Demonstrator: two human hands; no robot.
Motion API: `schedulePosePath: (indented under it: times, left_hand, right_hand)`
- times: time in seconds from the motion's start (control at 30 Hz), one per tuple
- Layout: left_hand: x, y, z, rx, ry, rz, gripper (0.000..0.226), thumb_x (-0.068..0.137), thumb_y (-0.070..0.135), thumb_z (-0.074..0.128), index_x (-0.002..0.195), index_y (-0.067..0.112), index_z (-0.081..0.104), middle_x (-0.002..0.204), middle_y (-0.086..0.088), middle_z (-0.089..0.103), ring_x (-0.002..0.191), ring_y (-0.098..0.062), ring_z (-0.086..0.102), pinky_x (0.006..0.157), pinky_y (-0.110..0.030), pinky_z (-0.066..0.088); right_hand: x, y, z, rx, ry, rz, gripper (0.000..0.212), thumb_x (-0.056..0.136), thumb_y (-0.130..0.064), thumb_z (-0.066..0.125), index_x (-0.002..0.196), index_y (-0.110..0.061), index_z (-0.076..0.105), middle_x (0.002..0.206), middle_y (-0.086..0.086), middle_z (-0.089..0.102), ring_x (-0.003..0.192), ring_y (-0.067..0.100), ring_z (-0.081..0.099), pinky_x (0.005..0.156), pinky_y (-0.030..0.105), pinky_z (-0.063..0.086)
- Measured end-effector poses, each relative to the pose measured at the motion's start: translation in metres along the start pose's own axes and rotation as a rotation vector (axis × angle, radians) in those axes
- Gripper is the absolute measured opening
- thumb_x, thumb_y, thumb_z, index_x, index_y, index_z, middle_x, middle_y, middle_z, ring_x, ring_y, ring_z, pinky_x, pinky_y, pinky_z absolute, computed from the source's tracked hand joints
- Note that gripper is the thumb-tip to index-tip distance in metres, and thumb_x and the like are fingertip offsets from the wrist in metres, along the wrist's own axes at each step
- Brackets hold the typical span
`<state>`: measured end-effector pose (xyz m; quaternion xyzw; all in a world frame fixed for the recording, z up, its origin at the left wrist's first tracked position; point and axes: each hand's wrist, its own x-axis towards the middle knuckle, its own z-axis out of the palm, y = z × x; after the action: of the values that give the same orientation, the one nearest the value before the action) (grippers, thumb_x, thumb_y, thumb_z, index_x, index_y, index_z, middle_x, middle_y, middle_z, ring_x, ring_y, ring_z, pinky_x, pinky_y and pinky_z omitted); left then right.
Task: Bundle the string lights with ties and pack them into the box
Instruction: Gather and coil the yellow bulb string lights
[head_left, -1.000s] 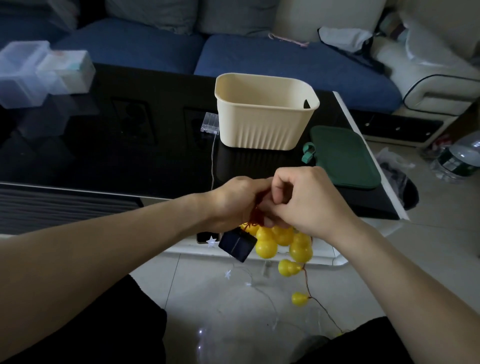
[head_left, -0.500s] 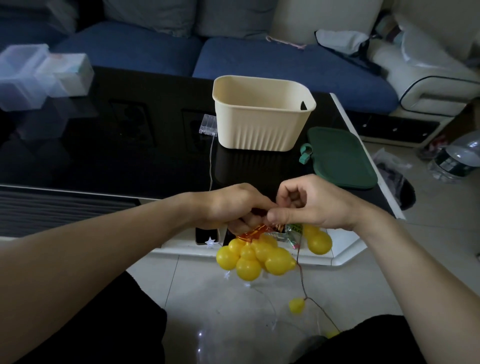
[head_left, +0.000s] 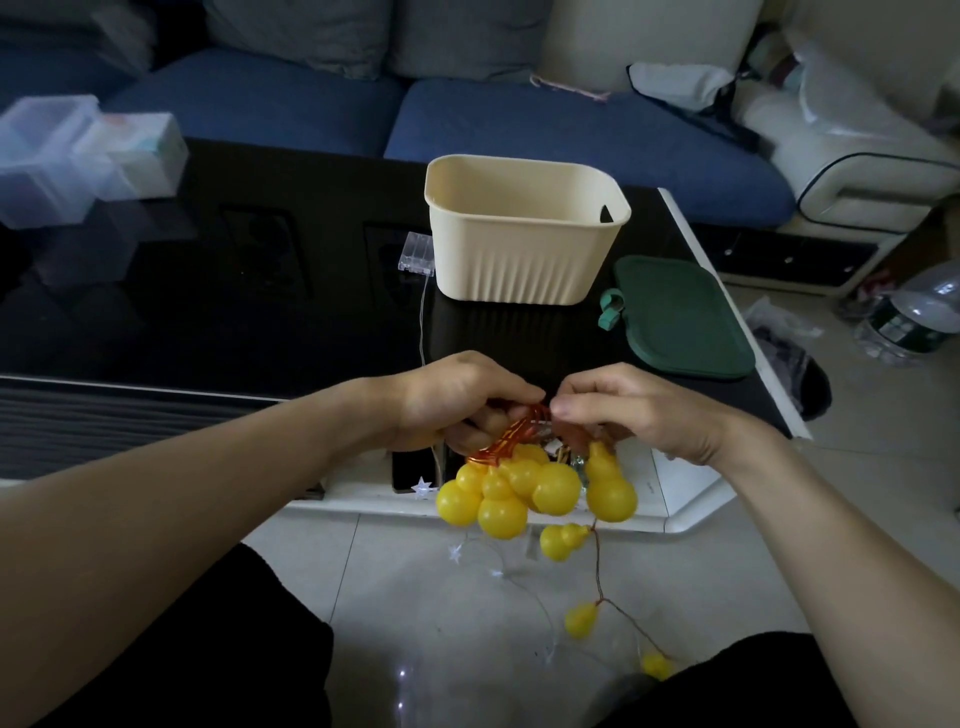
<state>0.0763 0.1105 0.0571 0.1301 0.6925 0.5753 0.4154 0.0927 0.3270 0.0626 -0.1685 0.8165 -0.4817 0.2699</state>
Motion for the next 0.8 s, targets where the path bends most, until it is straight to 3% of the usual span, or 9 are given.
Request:
schedulePosePath:
  times: [0.2, 0.4, 0.5, 0.63, 0.73, 0.8]
  left_hand:
    - [0.003, 0.001, -0.004, -0.108, 0.109, -0.005, 0.038, 0.102, 0.025, 0.044, 0.065, 0.016, 0.042, 0.05, 0.005, 0.021, 0.04, -0.009, 0.015, 0.044, -0.024, 0.009]
    - [0.002, 0.0, -0.004, -0.082, 0.107, -0.038, 0.038, 0.102, 0.025, 0.045, 0.065, 0.016, 0.044, 0.052, 0.004, 0.022, 0.043, -0.01, 0.017, 0.043, -0.022, 0.013]
    - [0.003, 0.001, -0.003, -0.105, 0.093, -0.045, 0.036, 0.102, 0.026, 0.045, 0.066, 0.016, 0.044, 0.051, 0.005, 0.023, 0.042, -0.01, 0.017, 0.042, -0.021, 0.014]
    - [0.004, 0.001, -0.002, -0.234, 0.103, -0.039, 0.038, 0.102, 0.03, 0.041, 0.066, 0.018, 0.042, 0.049, 0.007, 0.022, 0.039, -0.009, 0.017, 0.04, -0.022, 0.015]
    - [0.005, 0.003, -0.001, -0.363, 0.153, -0.037, 0.036, 0.101, 0.033, 0.038, 0.067, 0.019, 0.039, 0.051, 0.006, 0.025, 0.038, -0.01, 0.021, 0.042, -0.024, 0.018]
    - [0.005, 0.004, -0.002, -0.434, 0.175, -0.031, 0.034, 0.1, 0.033, 0.04, 0.07, 0.018, 0.04, 0.056, 0.002, 0.034, 0.042, -0.012, 0.029, 0.043, -0.022, 0.026]
  right_hand:
    - [0.003, 0.013, -0.011, 0.05, 0.109, 0.244, 0.05, 0.099, -0.046, 0.046, 0.074, -0.007, 0.066, 0.064, 0.011, 0.055, 0.058, 0.021, 0.047, 0.057, 0.031, 0.037]
    - [0.002, 0.02, -0.012, -0.088, 0.128, 0.372, 0.039, 0.1, -0.018, 0.043, 0.066, -0.007, 0.059, 0.052, 0.002, 0.049, 0.048, 0.016, 0.042, 0.049, 0.027, 0.036]
    - [0.003, 0.02, -0.011, -0.131, 0.082, 0.36, 0.032, 0.097, -0.01, 0.046, 0.068, -0.008, 0.058, 0.052, 0.0, 0.051, 0.05, 0.016, 0.045, 0.054, 0.03, 0.039]
    - [0.002, 0.016, -0.009, -0.155, 0.03, 0.324, 0.037, 0.101, -0.019, 0.05, 0.066, -0.013, 0.059, 0.054, -0.002, 0.055, 0.053, 0.012, 0.051, 0.062, 0.029, 0.043]
    - [0.001, 0.013, -0.007, -0.15, 0.077, 0.303, 0.051, 0.107, -0.036, 0.044, 0.062, -0.014, 0.055, 0.051, -0.005, 0.053, 0.047, 0.007, 0.049, 0.047, 0.015, 0.037]
    - [0.001, 0.015, -0.007, -0.143, 0.08, 0.281, 0.052, 0.106, -0.042, 0.041, 0.065, -0.013, 0.053, 0.052, -0.006, 0.05, 0.049, 0.008, 0.047, 0.047, 0.014, 0.037]
